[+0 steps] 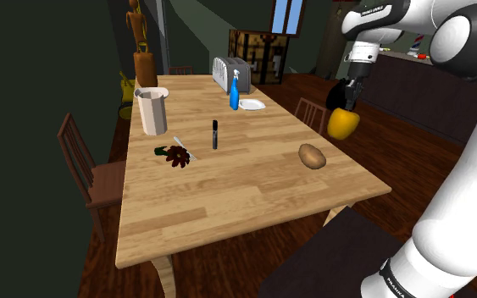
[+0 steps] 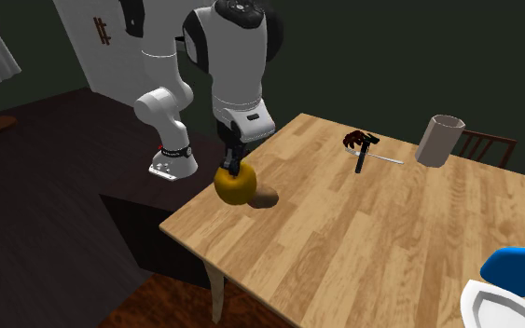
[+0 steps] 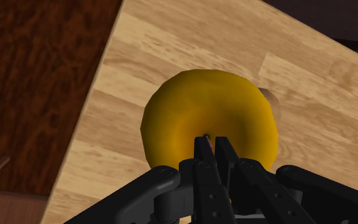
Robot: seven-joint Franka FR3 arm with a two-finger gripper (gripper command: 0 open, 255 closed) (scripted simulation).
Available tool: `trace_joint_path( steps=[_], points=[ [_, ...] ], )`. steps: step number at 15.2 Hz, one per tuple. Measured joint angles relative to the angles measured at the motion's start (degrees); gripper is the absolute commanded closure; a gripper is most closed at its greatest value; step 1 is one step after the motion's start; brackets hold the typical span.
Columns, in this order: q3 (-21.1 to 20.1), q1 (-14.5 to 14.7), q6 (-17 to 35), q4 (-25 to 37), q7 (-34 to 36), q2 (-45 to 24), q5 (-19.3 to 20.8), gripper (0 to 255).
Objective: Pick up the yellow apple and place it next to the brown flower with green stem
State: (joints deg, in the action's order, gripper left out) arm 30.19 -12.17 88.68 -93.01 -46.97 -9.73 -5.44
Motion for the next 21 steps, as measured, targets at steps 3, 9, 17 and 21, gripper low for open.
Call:
trace_joint_path(
  steps=[3, 9, 17, 21],
  points=[
    [0.08, -0.16, -2.26, 2.36, -0.03, -0.11, -0.03, 255],
    [0.20, -0.51, -7.12, 7.75, -0.01, -0.72, -0.29, 255],
    [-0.15, -0.07, -12.25, 13.12, 1.34, -0.94, -0.65, 255],
    [-2.44, 4.06, -10.54, 7.12, 7.38, 4.28, 0.77, 255]
  ],
)
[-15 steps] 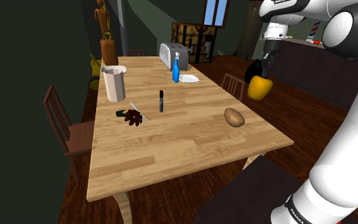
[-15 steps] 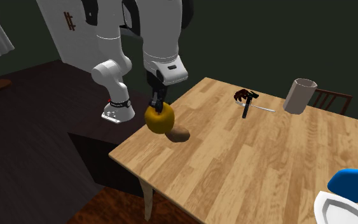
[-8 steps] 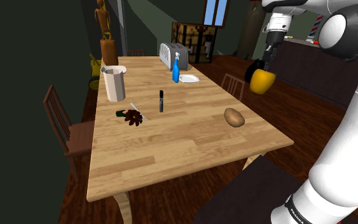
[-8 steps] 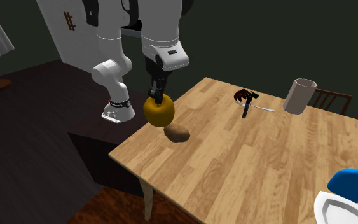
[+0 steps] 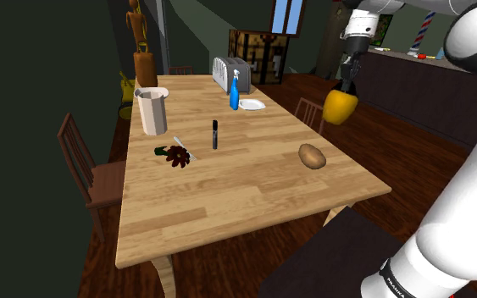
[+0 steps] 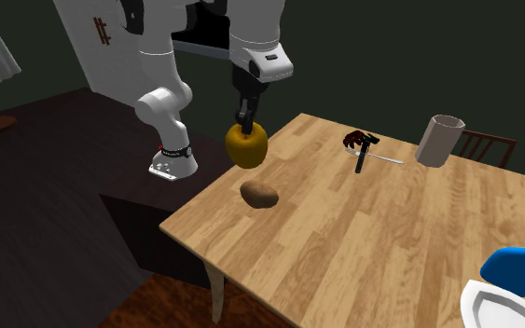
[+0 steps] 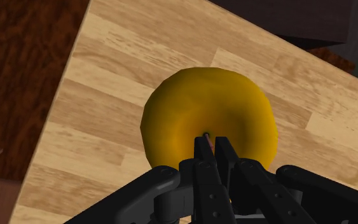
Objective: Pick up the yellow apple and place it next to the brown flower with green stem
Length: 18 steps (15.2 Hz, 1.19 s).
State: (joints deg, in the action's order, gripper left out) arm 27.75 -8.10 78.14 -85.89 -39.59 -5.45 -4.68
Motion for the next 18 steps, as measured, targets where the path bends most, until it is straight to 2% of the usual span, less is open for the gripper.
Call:
trace_joint_path(
  steps=[2, 8, 16, 18],
  points=[
    [-1.51, 2.07, 1.26, -3.76, 3.49, 3.02, 0.71, 255],
    [-6.02, 6.64, 2.55, -9.24, 12.70, 8.28, 0.91, 255],
    [-12.27, 11.97, 4.85, -13.23, 24.34, 11.18, -0.86, 255],
    [-13.69, 13.18, 4.76, -12.43, 26.97, 10.75, -1.57, 255]
  ],
)
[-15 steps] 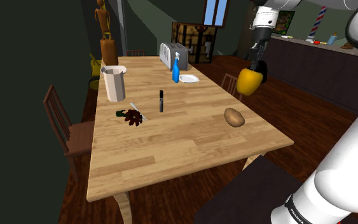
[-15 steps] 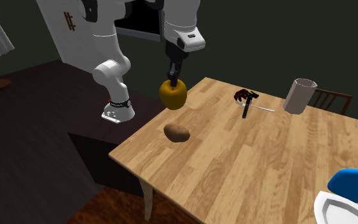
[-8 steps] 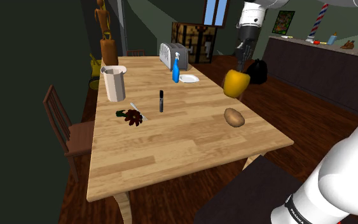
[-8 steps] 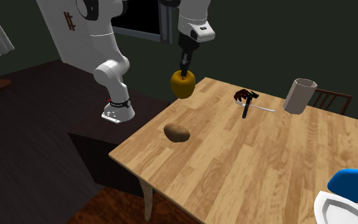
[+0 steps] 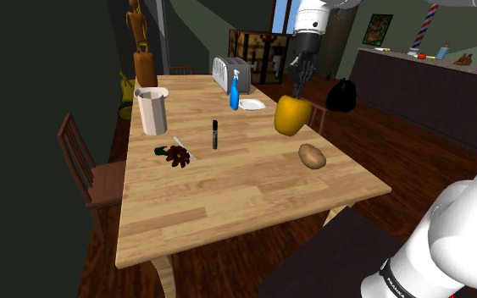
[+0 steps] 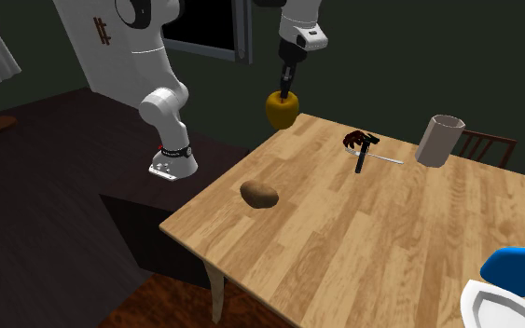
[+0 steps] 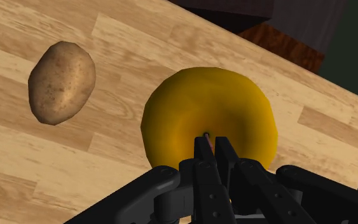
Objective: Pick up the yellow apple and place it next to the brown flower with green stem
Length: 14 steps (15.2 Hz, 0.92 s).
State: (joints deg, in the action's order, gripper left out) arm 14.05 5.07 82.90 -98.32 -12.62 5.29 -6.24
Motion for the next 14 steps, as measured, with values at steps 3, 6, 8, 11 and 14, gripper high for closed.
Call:
trace_joint_path(
  steps=[3, 6, 8, 11, 14],
  points=[
    [-2.08, 1.78, 0.52, 0.69, 3.84, -0.73, -1.02, 255],
    [-4.38, 3.76, 1.48, 0.85, 7.97, -1.28, -1.97, 255],
    [-5.57, 4.85, 1.50, 2.73, 10.27, -2.84, -2.65, 255],
    [-7.66, 6.81, 1.87, 4.39, 14.30, -4.22, -3.48, 255],
    [-9.55, 8.65, 2.31, 6.51, 18.01, -6.13, -4.15, 255]
  ],
)
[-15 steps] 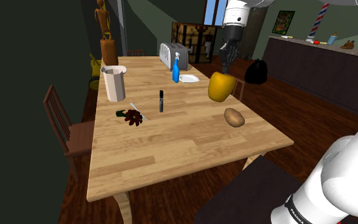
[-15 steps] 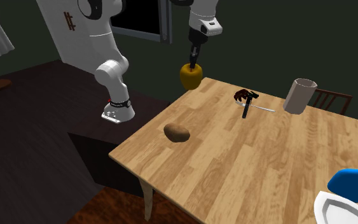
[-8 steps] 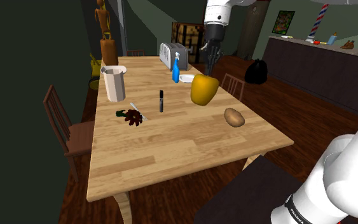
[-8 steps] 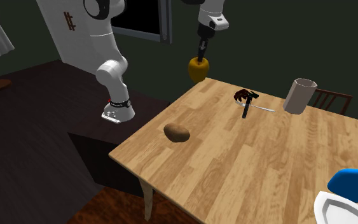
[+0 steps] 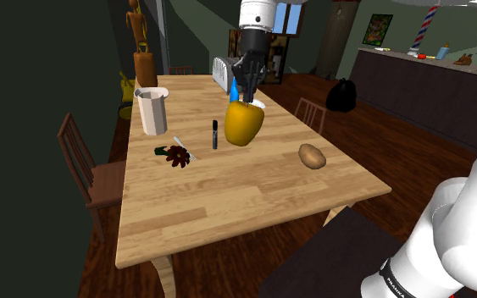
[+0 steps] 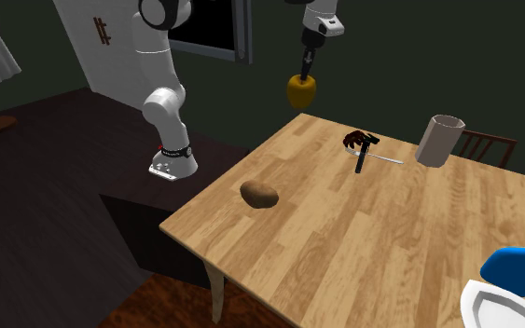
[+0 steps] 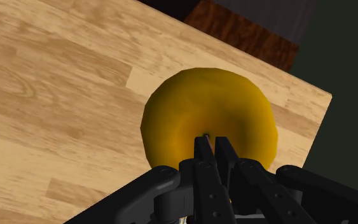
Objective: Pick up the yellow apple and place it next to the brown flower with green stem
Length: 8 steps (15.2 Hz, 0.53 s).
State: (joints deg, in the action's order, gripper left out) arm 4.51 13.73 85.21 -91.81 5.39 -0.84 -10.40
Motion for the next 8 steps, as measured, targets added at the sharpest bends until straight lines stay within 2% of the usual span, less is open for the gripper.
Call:
trace_joint_path(
  steps=[6, 8],
  points=[
    [-3.57, 3.97, 0.29, 6.97, 7.63, -5.85, -0.94, 255],
    [-4.55, 5.20, -0.37, 11.29, 10.05, -9.00, -1.08, 255]
  ],
)
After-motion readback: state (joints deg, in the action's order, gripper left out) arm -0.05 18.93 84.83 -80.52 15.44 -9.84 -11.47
